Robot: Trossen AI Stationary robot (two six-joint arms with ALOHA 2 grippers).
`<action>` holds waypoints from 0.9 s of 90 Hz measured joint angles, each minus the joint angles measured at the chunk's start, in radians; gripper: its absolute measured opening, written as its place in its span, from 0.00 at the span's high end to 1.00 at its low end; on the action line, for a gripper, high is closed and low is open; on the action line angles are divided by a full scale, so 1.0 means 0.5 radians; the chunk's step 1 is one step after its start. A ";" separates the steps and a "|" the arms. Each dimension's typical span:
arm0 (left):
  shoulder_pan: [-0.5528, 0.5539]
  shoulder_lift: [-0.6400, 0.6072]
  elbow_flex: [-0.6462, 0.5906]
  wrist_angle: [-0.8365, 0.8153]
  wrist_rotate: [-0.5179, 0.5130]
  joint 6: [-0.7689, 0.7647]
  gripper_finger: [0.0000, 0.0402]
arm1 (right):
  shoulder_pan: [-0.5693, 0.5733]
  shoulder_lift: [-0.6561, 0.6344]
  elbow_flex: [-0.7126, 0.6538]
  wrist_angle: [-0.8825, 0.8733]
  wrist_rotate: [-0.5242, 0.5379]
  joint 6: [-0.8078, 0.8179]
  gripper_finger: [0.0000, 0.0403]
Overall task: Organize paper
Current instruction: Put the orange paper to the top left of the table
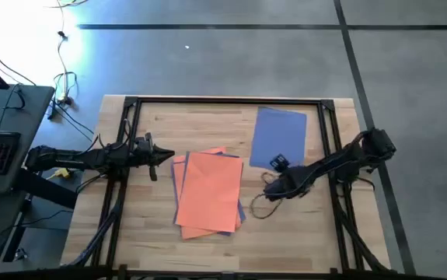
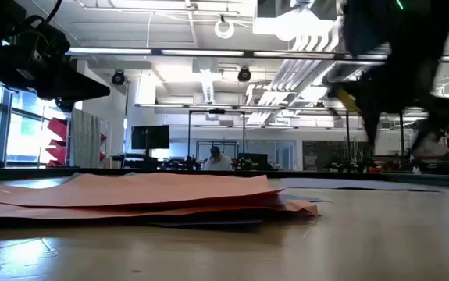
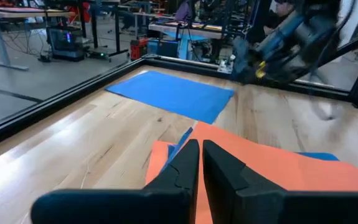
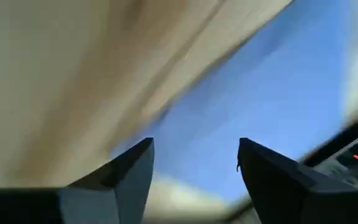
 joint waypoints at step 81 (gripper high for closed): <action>0.000 0.046 0.001 -0.031 0.179 -0.303 1.00 | 0.635 0.828 0.176 2.152 0.258 -0.247 0.45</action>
